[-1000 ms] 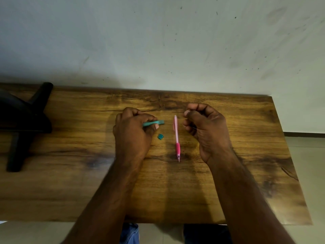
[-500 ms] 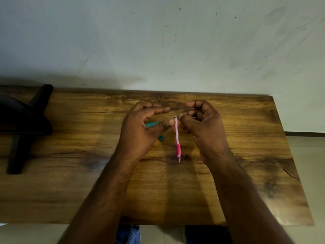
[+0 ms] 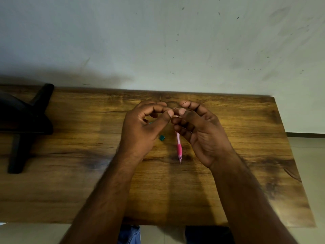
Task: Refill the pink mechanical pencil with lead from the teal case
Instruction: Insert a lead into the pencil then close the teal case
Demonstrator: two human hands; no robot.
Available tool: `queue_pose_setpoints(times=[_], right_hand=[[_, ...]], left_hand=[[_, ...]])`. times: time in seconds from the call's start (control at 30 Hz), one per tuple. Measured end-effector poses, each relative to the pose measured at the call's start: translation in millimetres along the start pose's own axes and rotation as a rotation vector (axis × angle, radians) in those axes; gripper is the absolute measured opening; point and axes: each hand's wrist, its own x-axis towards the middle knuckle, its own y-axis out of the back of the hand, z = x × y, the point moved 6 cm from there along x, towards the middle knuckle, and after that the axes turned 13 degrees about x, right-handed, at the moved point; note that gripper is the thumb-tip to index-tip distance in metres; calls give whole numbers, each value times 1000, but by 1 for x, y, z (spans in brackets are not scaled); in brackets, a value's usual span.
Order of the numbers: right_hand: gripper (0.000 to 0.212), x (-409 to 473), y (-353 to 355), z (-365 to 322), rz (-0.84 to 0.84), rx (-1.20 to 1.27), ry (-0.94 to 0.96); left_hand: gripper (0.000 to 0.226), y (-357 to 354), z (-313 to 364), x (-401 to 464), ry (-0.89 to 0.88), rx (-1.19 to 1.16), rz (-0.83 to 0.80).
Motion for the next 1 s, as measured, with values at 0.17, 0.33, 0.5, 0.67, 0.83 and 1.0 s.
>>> queue_pose_setpoints(times=[0.17,0.33,0.5,0.67,0.83,1.0], right_hand=[[20,-2,-1,0,-7,-30,31],[7,-4,-1,-5,-23,-161,111],[7,-8,-1,-12,-4,-215,172],[10,-18,9,-23,61,-197,224],[14,-31,22,-24,134,-205,192],[21,-32,25,-17,198,-207,124]], left_hand=[[7,-5,0,0,-8,-20,-16],[8,-7,2,-2,-34,7,-28],[9,-8,7,-4,-49,-7,-46],[17,-11,8,-9,-79,97,-98],[17,-11,-1,-24,-36,239,-125],[14,-11,1,-31,7,331,-115]])
